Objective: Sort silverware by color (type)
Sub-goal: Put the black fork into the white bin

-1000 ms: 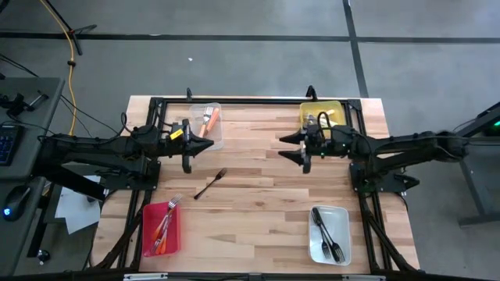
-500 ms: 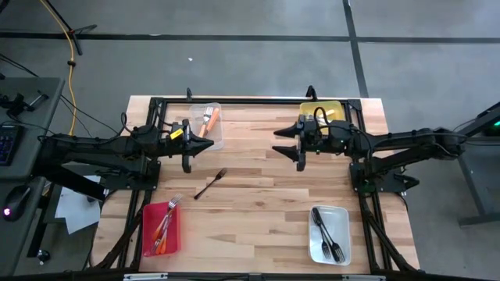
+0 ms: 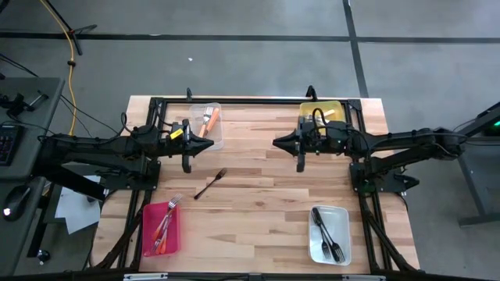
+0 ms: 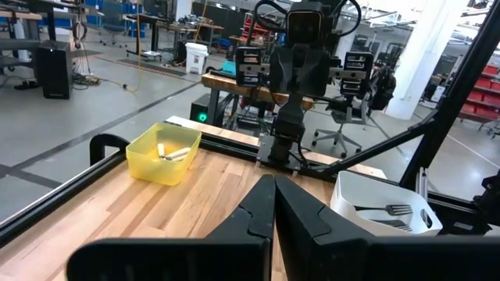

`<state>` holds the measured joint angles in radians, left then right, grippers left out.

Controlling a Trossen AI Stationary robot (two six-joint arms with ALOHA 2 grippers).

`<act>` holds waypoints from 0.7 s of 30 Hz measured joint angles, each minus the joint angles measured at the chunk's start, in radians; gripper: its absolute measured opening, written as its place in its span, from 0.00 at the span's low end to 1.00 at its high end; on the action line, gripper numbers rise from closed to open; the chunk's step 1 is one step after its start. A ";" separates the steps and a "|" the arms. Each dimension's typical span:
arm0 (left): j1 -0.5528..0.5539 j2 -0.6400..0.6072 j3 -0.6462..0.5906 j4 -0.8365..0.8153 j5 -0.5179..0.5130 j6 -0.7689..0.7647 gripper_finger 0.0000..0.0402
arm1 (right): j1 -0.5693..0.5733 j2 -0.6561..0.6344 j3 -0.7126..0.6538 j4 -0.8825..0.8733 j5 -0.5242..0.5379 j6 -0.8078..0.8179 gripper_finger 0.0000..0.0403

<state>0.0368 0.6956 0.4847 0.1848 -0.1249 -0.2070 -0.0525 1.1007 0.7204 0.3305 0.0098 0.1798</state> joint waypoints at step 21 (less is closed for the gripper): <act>0.000 0.000 0.000 0.000 -0.001 0.001 0.00 | 0.000 0.000 0.000 0.003 -0.018 -0.005 0.00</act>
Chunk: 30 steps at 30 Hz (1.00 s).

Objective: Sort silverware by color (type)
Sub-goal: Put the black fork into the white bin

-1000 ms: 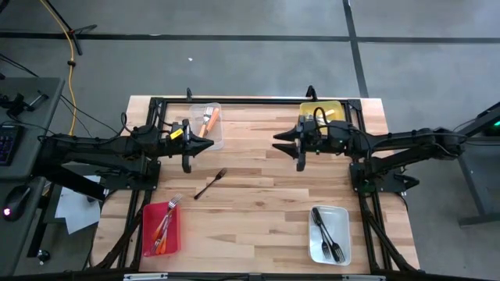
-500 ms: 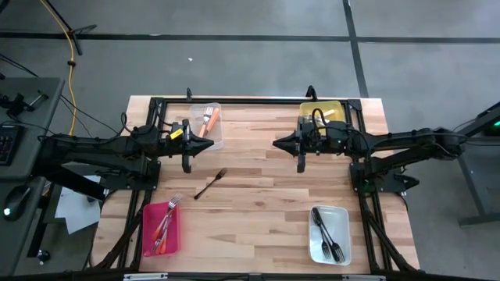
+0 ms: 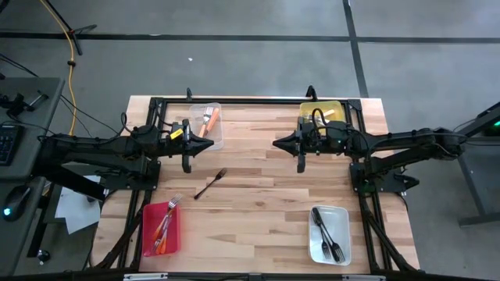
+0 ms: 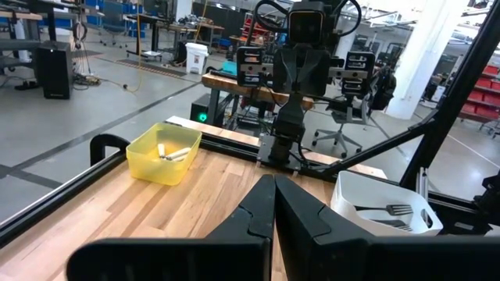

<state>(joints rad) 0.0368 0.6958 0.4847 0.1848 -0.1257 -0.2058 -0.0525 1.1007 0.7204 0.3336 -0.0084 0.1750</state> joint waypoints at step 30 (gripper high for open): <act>-0.004 0.067 0.091 -0.213 0.009 0.001 0.58 | 0.000 0.000 0.000 0.000 -0.022 0.007 0.00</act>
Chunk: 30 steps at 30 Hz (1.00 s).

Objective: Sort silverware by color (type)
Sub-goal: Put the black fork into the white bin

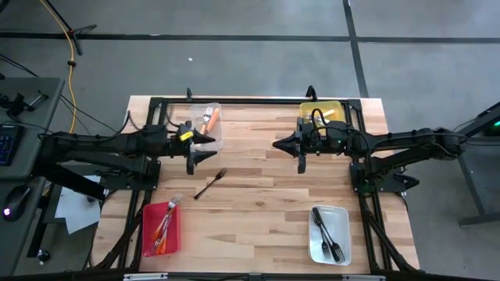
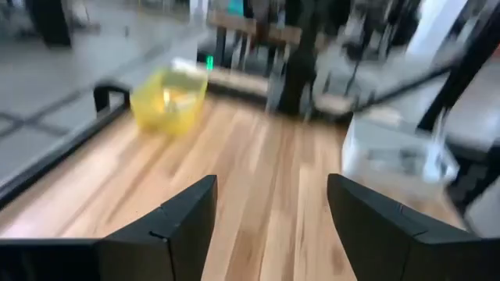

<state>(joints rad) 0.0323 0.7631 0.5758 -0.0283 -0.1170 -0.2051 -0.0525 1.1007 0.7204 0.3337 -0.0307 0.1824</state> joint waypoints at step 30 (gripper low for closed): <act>-0.233 0.654 0.071 -0.370 -0.150 -0.348 0.58 | 0.000 0.000 0.000 -0.034 0.000 -0.007 0.00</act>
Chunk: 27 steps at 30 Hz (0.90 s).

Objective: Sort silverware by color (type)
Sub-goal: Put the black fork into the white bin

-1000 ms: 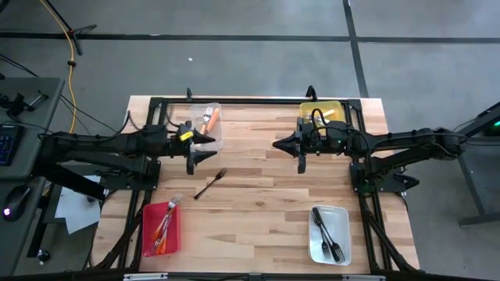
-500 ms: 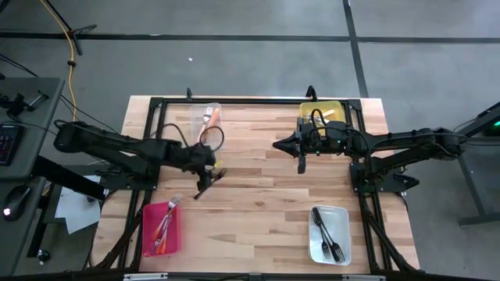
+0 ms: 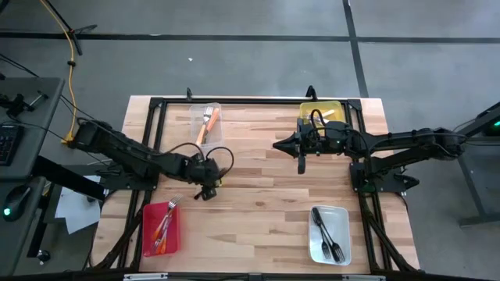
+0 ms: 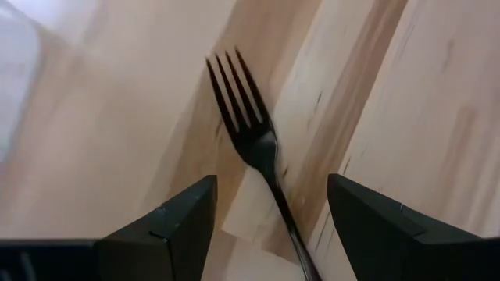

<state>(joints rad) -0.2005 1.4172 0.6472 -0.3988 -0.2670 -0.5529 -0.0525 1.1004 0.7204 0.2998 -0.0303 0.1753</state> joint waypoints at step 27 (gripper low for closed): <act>-0.003 0.110 0.001 -0.010 0.036 -0.078 0.01 | 0.000 0.000 0.000 -0.005 0.000 -0.001 0.00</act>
<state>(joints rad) -0.2031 1.5269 0.6479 -0.4083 -0.2307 -0.6310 -0.0527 1.1004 0.7204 0.2947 -0.0303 0.1747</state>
